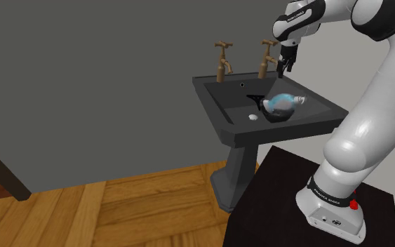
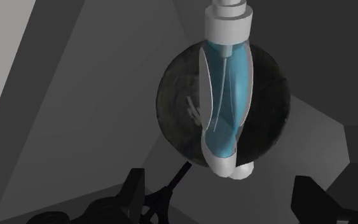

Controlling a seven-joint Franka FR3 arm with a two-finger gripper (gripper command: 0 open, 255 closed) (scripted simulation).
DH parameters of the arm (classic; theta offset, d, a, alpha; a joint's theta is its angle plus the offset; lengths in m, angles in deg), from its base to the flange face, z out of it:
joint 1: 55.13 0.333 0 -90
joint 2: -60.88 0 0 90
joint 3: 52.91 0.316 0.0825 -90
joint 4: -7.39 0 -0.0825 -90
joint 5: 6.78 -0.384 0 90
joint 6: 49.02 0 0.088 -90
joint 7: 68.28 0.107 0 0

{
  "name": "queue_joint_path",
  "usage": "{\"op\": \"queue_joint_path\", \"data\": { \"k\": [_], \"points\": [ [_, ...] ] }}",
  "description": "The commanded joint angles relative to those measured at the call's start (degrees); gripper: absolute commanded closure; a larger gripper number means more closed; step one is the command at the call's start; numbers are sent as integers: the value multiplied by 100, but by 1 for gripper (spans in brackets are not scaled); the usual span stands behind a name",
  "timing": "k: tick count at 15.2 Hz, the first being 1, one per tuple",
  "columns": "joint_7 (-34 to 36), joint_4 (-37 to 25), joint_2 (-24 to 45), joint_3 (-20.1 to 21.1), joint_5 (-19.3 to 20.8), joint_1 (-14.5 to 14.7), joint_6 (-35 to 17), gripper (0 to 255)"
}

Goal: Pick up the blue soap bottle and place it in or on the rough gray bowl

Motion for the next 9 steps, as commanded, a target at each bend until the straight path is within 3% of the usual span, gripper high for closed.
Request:
{"op": "queue_joint_path", "data": {
  "k": [1,5,9],
  "points": [
    [0,0,0,0,0,0,0,0],
    [38,-534,-179,70,48,70,709,0],
    [38,-534,-179,71,48,70,709,0]
  ]
}}
